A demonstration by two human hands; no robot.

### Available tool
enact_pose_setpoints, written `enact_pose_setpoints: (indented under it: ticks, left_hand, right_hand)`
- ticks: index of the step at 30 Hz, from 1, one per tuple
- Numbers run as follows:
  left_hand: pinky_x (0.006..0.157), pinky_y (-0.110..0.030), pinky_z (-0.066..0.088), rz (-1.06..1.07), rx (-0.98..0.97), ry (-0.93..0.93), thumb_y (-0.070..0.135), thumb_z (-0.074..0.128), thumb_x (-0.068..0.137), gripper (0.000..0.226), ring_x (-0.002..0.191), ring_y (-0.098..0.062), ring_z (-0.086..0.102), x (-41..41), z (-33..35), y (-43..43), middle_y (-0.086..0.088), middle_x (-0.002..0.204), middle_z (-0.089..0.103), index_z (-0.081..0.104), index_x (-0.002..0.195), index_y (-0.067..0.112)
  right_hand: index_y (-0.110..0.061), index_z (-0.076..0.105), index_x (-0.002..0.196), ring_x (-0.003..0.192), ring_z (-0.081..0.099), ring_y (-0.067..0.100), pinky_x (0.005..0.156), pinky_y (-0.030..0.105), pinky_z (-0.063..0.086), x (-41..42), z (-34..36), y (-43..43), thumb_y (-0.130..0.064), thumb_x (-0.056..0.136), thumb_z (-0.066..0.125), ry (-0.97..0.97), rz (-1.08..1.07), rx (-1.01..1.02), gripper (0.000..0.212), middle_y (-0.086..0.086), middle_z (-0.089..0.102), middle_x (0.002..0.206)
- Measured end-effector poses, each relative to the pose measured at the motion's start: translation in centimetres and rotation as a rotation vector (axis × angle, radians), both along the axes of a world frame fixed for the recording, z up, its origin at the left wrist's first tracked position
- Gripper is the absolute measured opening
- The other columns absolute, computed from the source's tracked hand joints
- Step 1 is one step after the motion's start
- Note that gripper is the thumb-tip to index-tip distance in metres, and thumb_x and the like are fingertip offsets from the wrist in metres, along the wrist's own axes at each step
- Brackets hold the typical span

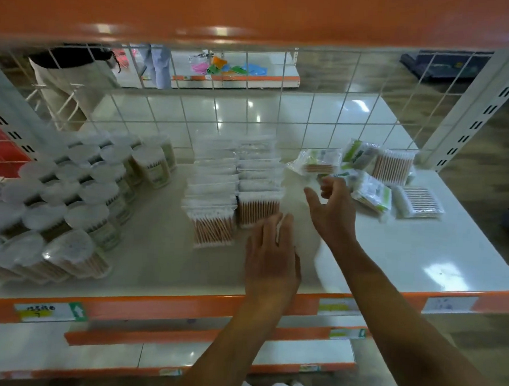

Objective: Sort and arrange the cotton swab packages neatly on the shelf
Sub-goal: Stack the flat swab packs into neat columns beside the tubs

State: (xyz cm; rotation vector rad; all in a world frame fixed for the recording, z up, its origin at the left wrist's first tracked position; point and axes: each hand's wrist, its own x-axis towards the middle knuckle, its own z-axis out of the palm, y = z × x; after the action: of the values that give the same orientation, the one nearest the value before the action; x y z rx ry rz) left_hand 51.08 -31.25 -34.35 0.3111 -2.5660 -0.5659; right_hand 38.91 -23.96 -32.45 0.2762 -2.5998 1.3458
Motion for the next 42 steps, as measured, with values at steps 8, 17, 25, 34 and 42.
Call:
enact_pose_setpoints:
  ticks: [8, 17, 25, 34, 42]
  left_hand:
    - [0.094, -0.038, 0.045, 0.028, -0.032, -0.010, 0.006, 0.072, 0.068, 0.053, 0.115, -0.024, 0.043, -1.1, -0.1, 0.0, -0.008, 0.120, 0.058, 0.060, 0.119, 0.014]
    - [0.098, -0.034, 0.039, -0.019, -0.019, 0.057, 0.005, 0.067, 0.073, 0.044, 0.114, -0.024, 0.044, -0.9, -0.2, -0.1, -0.008, 0.119, 0.059, 0.061, 0.116, 0.012]
    - [0.099, -0.030, 0.033, -0.054, 0.009, 0.079, 0.004, 0.064, 0.075, 0.043, 0.112, -0.024, 0.045, -0.6, -0.2, -0.1, -0.009, 0.118, 0.059, 0.060, 0.117, 0.009]
    - [0.099, -0.029, 0.037, -0.062, 0.068, 0.061, 0.008, 0.061, 0.078, 0.045, 0.115, -0.021, 0.045, -0.5, -0.4, -0.1, -0.008, 0.121, 0.057, 0.057, 0.122, 0.009]
    - [0.099, -0.026, 0.038, -0.081, 0.136, 0.090, 0.021, 0.044, 0.084, 0.045, 0.116, -0.019, 0.046, -0.6, -0.1, -0.1, -0.006, 0.122, 0.057, 0.056, 0.125, 0.009]
  right_hand:
    - [-0.006, 0.039, 0.123, 0.099, 0.052, 0.021, 0.082, 0.031, 0.044, -4.8, 1.1, -0.4, -0.042, 0.086, 0.061, -0.302, -0.239, -0.346, 0.056, 0.008, 0.052, 0.113]
    - [-0.003, 0.051, 0.120, 0.107, 0.055, 0.027, 0.095, 0.044, 0.047, -7.4, 1.4, -0.6, -0.031, 0.086, 0.062, -0.406, -0.292, -0.443, 0.046, 0.012, 0.058, 0.114]
    - [-0.013, 0.046, 0.112, 0.080, 0.063, 0.020, 0.080, 0.041, 0.056, -5.2, 0.7, -0.2, -0.011, 0.085, 0.057, -0.494, -0.229, -0.664, 0.029, 0.002, 0.057, 0.086]
    - [0.000, 0.041, 0.129, 0.081, 0.069, 0.016, 0.069, 0.026, 0.056, 0.0, 1.0, 1.7, 0.001, 0.087, 0.056, -0.531, -0.091, -0.929, 0.045, 0.016, 0.062, 0.108]
    - [0.003, 0.049, 0.120, 0.096, 0.066, 0.030, 0.081, 0.032, 0.056, 4.1, 1.9, 2.8, 0.008, 0.087, 0.052, -0.576, 0.069, -1.084, 0.034, 0.024, 0.061, 0.111]
